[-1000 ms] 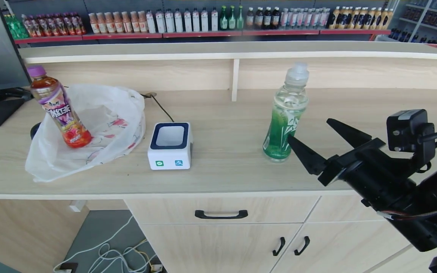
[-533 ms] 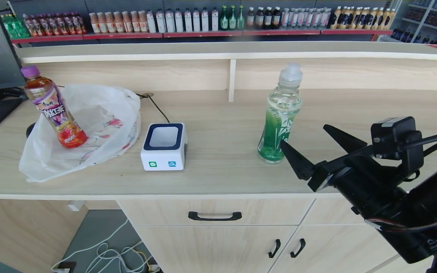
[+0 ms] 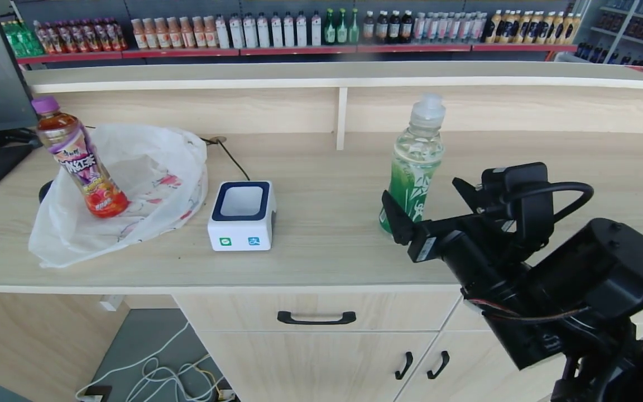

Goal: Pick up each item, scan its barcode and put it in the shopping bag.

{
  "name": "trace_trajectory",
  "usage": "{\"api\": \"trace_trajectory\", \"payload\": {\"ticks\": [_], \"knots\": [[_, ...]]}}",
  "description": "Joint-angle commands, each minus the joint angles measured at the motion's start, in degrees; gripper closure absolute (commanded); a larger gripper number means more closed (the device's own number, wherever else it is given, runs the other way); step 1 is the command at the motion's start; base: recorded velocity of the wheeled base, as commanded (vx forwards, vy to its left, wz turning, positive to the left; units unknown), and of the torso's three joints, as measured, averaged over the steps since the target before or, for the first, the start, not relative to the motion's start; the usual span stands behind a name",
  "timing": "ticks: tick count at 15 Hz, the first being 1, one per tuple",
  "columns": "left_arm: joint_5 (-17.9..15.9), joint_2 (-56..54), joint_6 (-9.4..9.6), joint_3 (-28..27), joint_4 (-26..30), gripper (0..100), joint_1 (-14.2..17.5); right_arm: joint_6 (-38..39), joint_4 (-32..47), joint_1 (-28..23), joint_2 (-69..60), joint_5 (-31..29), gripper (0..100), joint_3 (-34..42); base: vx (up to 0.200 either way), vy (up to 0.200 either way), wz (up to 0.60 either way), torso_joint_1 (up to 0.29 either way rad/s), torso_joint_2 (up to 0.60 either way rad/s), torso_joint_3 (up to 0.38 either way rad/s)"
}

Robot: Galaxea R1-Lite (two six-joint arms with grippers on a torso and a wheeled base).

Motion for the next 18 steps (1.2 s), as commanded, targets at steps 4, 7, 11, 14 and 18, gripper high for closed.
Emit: {"api": "trace_trajectory", "payload": {"ticks": [4,7,11,14,18], "knots": [[0.0,0.0,-0.01,0.0,0.0,0,0.0,0.0,-0.1,-2.1,6.6,-0.1,0,-5.9,0.0,0.0,0.0,0.0,0.0,0.0],[0.0,0.0,-0.01,0.0,0.0,0,0.0,0.1,-0.1,-4.0,9.2,0.3,0,-8.9,0.0,0.0,0.0,0.0,0.0,0.0],[0.0,0.0,-0.01,0.0,0.0,0,0.0,1.0,-0.1,-6.8,11.4,0.7,0,-10.5,0.0,0.0,0.0,0.0,0.0,0.0],[0.0,0.0,-0.01,0.0,0.0,0,0.0,1.2,-0.1,-7.9,12.5,1.5,0,-12.3,0.0,0.0,0.0,0.0,0.0,0.0],[0.0,0.0,-0.01,0.0,0.0,0,0.0,1.2,-0.1,-8.6,13.6,2.1,0,-14.2,0.0,0.0,0.0,0.0,0.0,0.0]]}}
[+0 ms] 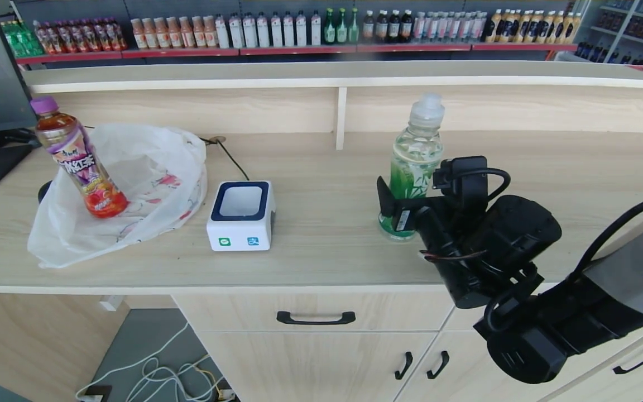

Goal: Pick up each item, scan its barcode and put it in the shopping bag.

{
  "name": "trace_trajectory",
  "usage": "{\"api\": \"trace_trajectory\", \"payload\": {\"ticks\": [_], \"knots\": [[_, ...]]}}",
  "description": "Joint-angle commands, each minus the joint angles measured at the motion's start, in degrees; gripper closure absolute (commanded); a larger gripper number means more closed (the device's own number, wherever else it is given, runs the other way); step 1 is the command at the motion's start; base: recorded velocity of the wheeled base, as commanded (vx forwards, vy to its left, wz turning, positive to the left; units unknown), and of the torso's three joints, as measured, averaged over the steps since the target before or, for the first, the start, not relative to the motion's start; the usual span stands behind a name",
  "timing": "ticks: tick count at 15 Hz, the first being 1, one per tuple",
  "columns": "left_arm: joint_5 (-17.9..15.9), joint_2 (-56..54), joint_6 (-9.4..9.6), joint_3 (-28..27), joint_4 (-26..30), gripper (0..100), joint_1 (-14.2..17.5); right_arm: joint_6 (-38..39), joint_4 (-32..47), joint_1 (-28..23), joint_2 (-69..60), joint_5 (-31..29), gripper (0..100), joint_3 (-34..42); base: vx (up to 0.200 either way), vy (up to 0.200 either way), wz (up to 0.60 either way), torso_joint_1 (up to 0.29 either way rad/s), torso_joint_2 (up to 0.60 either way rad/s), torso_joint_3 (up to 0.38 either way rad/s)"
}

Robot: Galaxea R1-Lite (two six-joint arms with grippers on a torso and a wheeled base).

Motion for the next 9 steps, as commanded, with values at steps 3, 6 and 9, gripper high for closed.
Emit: {"api": "trace_trajectory", "payload": {"ticks": [3,6,9], "knots": [[0.0,0.0,-0.01,0.0,0.0,0,0.0,-0.1,-0.1,-0.7,2.0,0.3,0,-2.4,0.0,0.0,0.0,0.0,0.0,0.0],[0.0,0.0,-0.01,0.0,0.0,0,0.0,0.0,-0.1,-1.8,2.9,1.4,0,-3.9,0.0,0.0,0.0,0.0,0.0,0.0],[0.0,0.0,-0.01,0.0,0.0,0,0.0,-0.1,-0.1,-1.9,3.2,1.6,0,-4.0,0.0,0.0,0.0,0.0,0.0,0.0]]}}
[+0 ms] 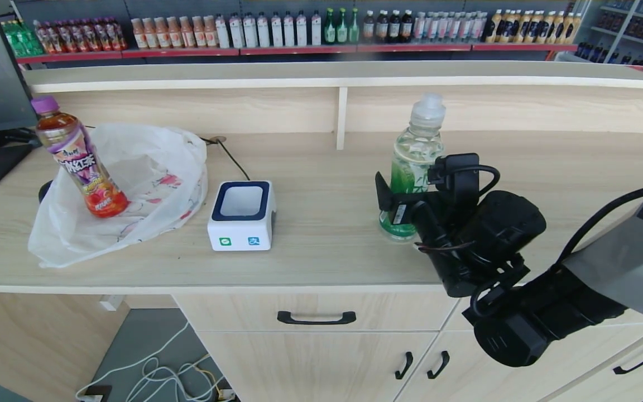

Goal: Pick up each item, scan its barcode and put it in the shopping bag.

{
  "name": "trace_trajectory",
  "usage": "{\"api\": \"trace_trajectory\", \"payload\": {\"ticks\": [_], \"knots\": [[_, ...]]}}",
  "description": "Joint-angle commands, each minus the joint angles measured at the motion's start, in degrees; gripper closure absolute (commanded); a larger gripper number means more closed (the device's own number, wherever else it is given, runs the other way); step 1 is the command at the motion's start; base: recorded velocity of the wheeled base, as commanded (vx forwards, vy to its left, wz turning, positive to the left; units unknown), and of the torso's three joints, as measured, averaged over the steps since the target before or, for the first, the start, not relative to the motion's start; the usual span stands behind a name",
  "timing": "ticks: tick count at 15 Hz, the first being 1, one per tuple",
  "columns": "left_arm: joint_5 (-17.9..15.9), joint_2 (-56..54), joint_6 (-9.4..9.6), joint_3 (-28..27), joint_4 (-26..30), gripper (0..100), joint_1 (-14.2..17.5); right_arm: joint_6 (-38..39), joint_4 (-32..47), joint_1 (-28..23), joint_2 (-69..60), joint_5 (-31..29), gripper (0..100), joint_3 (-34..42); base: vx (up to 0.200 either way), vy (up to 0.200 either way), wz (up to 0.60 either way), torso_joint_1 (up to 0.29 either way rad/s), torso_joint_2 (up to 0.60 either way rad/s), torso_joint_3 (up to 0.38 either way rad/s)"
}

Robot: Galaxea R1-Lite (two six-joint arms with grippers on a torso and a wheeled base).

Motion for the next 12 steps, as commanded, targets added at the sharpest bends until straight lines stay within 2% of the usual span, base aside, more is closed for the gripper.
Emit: {"api": "trace_trajectory", "payload": {"ticks": [1,9,10,12], "knots": [[0.0,0.0,-0.01,0.0,0.0,0,0.0,-0.1,-0.1,0.0,0.3,0.0,0,-0.2,0.0,0.0,0.0,0.0,0.0,0.0],[0.0,0.0,-0.01,0.0,0.0,0,0.0,-0.1,0.5,-0.2,0.4,0.0,0,-3.1,0.0,0.0,0.0,0.0,0.0,0.0],[0.0,0.0,-0.01,0.0,0.0,0,0.0,-0.1,0.5,-0.2,0.4,0.0,100,-3.1,0.0,0.0,0.0,0.0,0.0,0.0],[0.0,0.0,-0.01,0.0,0.0,0,0.0,-0.1,0.5,-0.1,0.4,0.0,100,-3.3,0.0,0.0,0.0,0.0,0.0,0.0]]}}
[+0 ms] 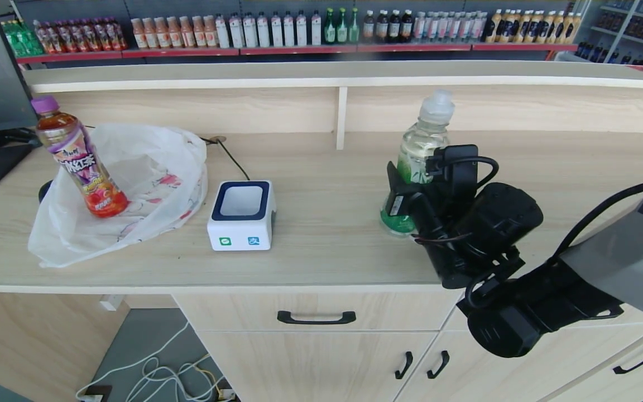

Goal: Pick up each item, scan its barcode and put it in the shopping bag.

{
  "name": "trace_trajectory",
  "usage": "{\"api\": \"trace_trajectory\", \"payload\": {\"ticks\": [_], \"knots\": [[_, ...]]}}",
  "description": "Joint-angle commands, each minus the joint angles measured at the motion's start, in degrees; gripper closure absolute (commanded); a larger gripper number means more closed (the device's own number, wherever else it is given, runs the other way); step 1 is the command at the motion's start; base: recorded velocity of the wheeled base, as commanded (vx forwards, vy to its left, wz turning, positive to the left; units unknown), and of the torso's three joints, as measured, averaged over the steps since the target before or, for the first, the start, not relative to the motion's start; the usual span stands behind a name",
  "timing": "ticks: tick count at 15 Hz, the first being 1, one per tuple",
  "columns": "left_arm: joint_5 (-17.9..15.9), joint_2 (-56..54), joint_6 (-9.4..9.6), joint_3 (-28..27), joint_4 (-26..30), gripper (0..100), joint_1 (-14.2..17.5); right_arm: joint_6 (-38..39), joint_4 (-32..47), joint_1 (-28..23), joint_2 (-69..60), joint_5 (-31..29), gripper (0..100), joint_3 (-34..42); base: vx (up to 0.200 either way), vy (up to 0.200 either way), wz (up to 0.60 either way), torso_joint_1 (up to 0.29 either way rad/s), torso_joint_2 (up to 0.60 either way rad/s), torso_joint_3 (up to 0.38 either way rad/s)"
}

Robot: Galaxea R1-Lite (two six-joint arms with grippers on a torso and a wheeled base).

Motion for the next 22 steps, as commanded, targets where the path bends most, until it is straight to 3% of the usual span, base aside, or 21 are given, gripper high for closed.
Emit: {"api": "trace_trajectory", "payload": {"ticks": [1,22], "knots": [[0.0,0.0,-0.01,0.0,0.0,0,0.0,0.0,-0.1,0.0,0.0,-0.1,100,-0.4,0.0,0.0,0.0,0.0,0.0,0.0],[0.0,0.0,-0.01,0.0,0.0,0,0.0,0.3,-0.1,1.9,-10.7,2.6,100,0.9,0.0,0.0,0.0,0.0,0.0,0.0]]}}
